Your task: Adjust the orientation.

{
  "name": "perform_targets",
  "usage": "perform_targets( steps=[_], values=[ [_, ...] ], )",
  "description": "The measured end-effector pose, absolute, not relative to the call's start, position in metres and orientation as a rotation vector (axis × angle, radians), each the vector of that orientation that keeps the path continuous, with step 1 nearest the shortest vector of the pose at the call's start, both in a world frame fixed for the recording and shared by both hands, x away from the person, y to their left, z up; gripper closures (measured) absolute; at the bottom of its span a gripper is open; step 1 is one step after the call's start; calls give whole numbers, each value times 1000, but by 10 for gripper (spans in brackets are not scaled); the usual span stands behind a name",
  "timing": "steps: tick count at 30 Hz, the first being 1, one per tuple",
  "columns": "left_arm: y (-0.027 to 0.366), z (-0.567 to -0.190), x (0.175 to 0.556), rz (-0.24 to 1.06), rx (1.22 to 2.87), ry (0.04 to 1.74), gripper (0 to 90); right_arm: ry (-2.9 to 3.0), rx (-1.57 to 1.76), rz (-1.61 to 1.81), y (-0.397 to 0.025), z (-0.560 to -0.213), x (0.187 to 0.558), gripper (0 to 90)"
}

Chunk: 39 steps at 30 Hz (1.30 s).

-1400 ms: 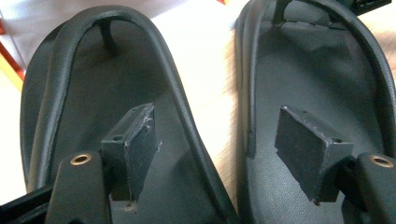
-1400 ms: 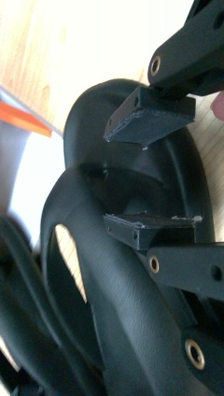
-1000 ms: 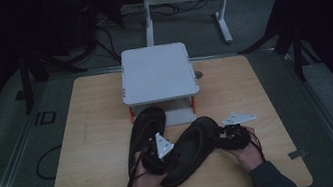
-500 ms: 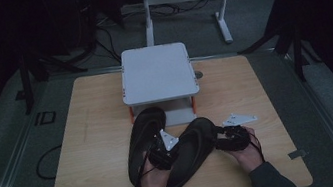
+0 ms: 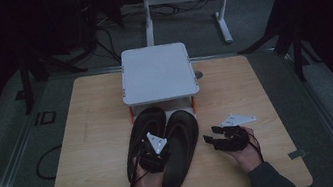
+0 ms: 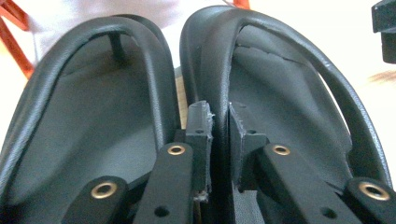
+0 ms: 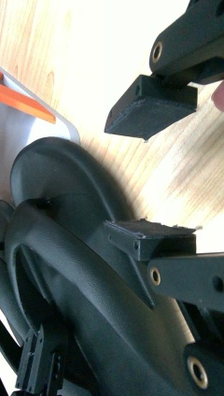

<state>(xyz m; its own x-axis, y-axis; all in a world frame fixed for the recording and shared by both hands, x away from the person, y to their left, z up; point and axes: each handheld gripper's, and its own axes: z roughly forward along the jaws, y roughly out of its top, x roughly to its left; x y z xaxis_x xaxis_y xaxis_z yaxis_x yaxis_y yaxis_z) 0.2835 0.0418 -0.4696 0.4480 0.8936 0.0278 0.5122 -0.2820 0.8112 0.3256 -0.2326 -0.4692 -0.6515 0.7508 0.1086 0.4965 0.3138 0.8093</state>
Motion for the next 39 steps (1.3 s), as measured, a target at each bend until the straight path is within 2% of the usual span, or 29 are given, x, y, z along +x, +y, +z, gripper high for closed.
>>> perform_targets(
  steps=[2,3,4,7,11,15,18,21,27,39],
  values=[
    [43,-469,282,642,1929,1174,657,2303,1122,1254,-232,-469,325,463],
    [47,-465,279,651,1905,1145,657,2310,1116,1255,-231,-470,325,462],
    [49,-463,275,673,1888,1127,538,2331,1097,1247,-225,-471,323,463],
    [57,-460,271,684,1906,1111,443,2351,1078,1243,-220,-472,322,462],
    [70,-465,273,615,1939,1117,361,2376,1045,1239,-212,-473,321,458],
    [68,-472,268,591,2012,1067,322,2391,1030,1242,-209,-474,320,458],
    [67,-475,268,585,2025,1066,319,2407,1018,1236,-205,-475,320,458],
    [66,-476,272,579,2029,1079,357,2417,1012,1231,-201,-477,320,458],
    [65,-477,285,559,2027,1126,486,2424,1004,1239,-195,-478,322,459],
    [63,-478,287,534,2037,1116,570,2413,1012,1253,-196,-478,322,460]
  ],
)
